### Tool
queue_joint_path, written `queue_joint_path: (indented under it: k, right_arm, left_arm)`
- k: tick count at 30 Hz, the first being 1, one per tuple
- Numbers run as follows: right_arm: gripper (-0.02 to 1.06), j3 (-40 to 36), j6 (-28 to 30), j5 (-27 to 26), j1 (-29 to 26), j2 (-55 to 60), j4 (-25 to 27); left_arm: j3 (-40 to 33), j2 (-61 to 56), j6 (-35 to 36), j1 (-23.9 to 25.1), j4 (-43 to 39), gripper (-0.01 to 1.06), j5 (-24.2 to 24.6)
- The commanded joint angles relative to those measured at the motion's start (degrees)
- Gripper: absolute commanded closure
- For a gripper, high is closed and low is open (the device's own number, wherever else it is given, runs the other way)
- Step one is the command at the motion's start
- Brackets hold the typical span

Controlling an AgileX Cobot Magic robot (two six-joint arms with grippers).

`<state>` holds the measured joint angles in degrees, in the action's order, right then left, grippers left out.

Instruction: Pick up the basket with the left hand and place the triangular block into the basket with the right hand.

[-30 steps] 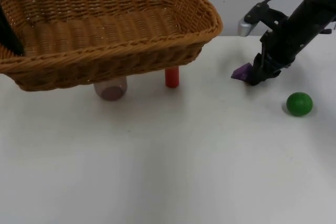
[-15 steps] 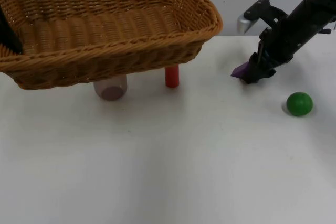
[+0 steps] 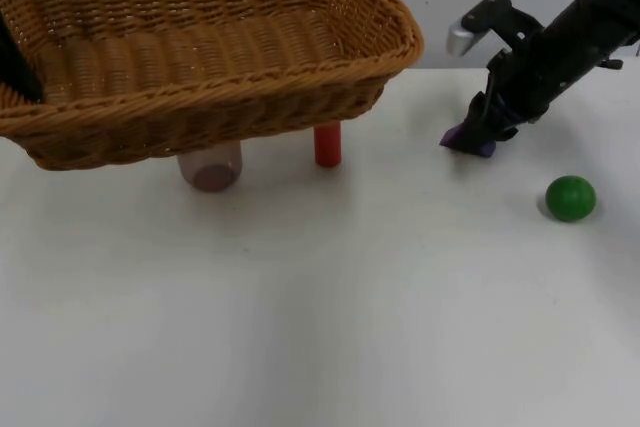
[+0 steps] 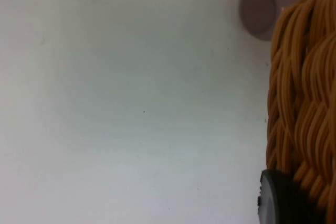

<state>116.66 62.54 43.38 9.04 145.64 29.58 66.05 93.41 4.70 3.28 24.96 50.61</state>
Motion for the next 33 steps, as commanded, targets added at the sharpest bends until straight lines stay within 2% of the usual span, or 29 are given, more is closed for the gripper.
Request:
queue_joint_path:
  k: [1, 3, 4, 6, 7, 10, 13, 14, 17, 18, 23, 30, 33]
  right_arm:
    - [0.73, 0.38, 0.48, 0.76, 0.34, 0.03, 0.36]
    - [0.92, 0.38, -0.75, 1.34, 0.34, 0.03, 0.14]
    - [0.92, 0.38, -0.75, 1.34, 0.34, 0.03, 0.14]
    - [0.99, 0.38, -2.02, 1.45, 0.34, 0.03, 0.14]
    - [1.01, 0.38, -4.39, 1.82, 0.34, -0.07, 0.14]
    - [1.01, 0.38, -7.22, 3.60, 0.34, -0.93, -0.78]
    - [1.00, 0.38, -15.36, 7.84, 0.34, -3.63, -7.27]
    - [1.00, 0.38, -15.36, 7.84, 0.34, -3.63, -7.27]
    - [0.98, 0.38, -24.03, 13.10, 0.34, -7.59, -12.88]
    - [0.98, 0.38, -25.40, 15.42, 0.20, -9.57, -13.04]
    - [0.99, 0.38, -30.46, 19.98, 0.31, -16.19, -12.93]
    - [0.99, 0.38, -35.81, 21.81, 1.59, -25.68, -13.19]
    - [0.99, 0.38, -37.81, 22.16, 4.31, -31.91, -16.94]
  left_arm:
    - [0.57, -0.87, 0.57, -0.01, 1.29, 1.05, -0.41]
    - [0.57, -0.87, 0.57, -0.01, 1.29, 1.05, -0.41]
    - [0.57, -0.87, 0.57, -0.01, 1.29, 1.05, -0.41]
    - [0.57, -0.92, 0.57, -0.01, 1.40, 1.05, -0.41]
    - [0.57, -0.92, 0.57, -0.01, 1.40, 1.05, -0.29]
    - [0.57, -0.92, 0.57, -0.01, 1.50, 1.05, -0.16]
    - [0.57, -0.92, 0.57, -0.78, 0.66, 1.05, 0.08]
    - [0.57, -0.92, 0.57, -0.78, 0.66, 1.05, 0.08]
    - [0.57, -0.92, 1.39, -4.14, -1.86, 1.05, 0.08]
    - [0.57, -0.92, 1.39, -5.22, -1.86, 1.05, 0.08]
    - [0.57, -0.92, 1.39, -9.45, -1.60, 1.05, -1.02]
    - [0.57, -0.92, 1.39, -12.05, -0.11, 1.05, -3.13]
    - [0.57, -0.92, 1.39, -12.05, 0.77, 1.05, -3.95]
